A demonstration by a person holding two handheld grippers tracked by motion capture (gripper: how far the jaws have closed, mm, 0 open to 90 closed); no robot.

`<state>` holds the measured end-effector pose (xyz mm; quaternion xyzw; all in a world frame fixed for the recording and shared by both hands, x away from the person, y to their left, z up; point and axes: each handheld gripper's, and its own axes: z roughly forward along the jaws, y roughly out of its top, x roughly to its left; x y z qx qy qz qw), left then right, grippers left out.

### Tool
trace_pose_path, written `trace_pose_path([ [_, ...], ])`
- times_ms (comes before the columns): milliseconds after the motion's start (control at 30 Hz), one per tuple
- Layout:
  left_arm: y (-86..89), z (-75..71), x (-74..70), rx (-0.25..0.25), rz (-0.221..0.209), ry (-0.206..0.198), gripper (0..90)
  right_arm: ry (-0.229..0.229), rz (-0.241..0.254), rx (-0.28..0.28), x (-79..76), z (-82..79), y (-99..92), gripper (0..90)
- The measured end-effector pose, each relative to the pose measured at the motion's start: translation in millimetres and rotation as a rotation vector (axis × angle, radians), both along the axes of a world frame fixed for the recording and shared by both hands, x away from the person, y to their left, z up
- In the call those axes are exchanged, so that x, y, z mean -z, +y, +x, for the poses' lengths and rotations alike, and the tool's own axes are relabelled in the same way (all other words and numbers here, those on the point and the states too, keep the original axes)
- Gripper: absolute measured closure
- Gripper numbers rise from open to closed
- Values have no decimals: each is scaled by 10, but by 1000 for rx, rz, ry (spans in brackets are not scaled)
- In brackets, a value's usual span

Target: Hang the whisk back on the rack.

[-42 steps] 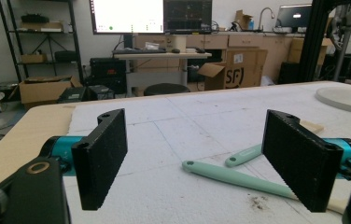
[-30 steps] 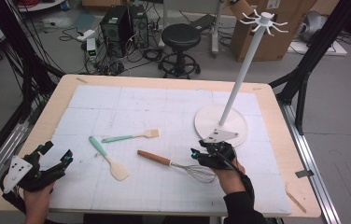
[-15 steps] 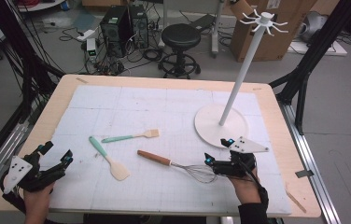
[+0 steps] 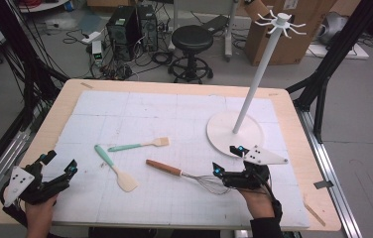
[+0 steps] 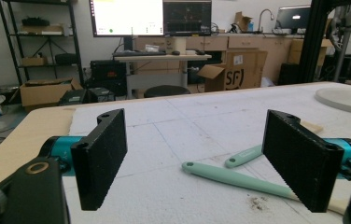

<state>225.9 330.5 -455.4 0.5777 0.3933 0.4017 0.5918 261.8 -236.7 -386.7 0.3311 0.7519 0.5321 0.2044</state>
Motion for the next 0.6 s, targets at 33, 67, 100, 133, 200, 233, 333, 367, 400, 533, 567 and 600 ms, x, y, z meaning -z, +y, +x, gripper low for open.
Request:
trace_pose_path([
  [33,-1,2,0,0,-1,0,227,3,6,-6,3,7,16,166],
  [67,-1,1,0,0,0,1,227,6,4,-10,7,14,35,166],
  [100,-4,-5,2,-1,3,-6,228,6,-1,-24,4,33,92,166],
  [133,-4,-5,2,-1,3,-6,228,6,-1,-24,4,33,92,166],
  [200,-9,-11,3,-6,2,-10,228,11,-7,-49,-13,64,158,166],
  [233,-8,-7,2,-5,4,-7,229,16,-13,-63,-24,78,189,166],
  [333,-7,-13,3,-7,2,-11,229,25,-57,-108,-82,135,343,166],
  [367,-5,-11,2,-7,2,-8,230,29,-73,-127,-100,160,396,166],
  [400,-7,-7,1,-6,2,-5,229,41,-87,-146,-118,185,457,166],
  [533,-9,6,-2,-9,3,6,231,66,-156,-217,-166,285,712,166],
  [567,-7,9,-3,-8,4,10,231,72,-178,-237,-166,305,777,166],
  [600,-7,10,-4,-9,4,11,231,78,-205,-251,-160,326,841,166],
])
